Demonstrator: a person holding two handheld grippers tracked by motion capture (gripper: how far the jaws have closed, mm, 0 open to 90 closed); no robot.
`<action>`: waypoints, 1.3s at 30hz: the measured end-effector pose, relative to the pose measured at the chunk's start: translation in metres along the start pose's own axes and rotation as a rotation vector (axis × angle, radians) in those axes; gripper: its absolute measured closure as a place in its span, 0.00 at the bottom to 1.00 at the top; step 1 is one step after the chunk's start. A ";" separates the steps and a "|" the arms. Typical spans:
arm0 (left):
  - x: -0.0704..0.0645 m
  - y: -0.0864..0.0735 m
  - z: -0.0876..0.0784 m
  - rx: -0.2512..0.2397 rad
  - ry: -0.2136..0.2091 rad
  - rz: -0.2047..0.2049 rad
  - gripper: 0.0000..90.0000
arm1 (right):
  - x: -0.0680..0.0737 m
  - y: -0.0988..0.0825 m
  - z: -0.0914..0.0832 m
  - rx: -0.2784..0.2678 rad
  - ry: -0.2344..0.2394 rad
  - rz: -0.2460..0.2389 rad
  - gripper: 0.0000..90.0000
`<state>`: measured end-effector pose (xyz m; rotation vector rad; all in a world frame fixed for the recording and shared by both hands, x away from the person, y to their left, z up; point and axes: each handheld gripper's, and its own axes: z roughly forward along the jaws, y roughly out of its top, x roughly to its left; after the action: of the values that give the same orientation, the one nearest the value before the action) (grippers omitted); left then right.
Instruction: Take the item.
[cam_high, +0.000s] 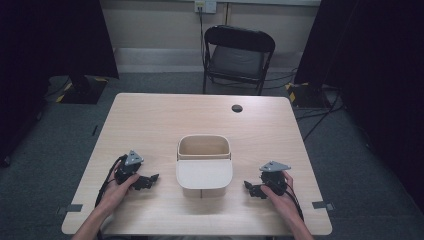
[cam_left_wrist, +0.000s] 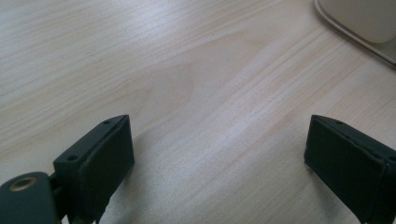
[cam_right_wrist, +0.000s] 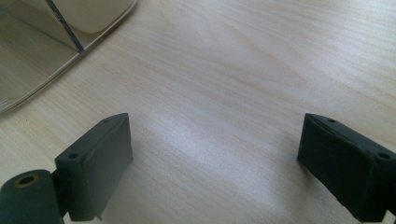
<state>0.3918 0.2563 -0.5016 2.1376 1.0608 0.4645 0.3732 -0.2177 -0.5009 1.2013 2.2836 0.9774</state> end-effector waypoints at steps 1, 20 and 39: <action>0.000 0.000 0.000 -0.001 0.000 0.000 0.08 | 0.000 0.000 0.000 0.000 0.000 0.000 0.10; 0.000 0.000 0.000 -0.002 -0.001 0.001 0.08 | 0.001 0.003 -0.006 0.001 0.022 0.032 0.17; 0.000 0.000 0.000 -0.002 -0.001 0.001 0.08 | 0.020 0.015 -0.031 -0.107 0.147 0.019 0.17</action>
<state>0.3919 0.2563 -0.5017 2.1367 1.0585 0.4652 0.3518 -0.2081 -0.4695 1.1427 2.3015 1.2151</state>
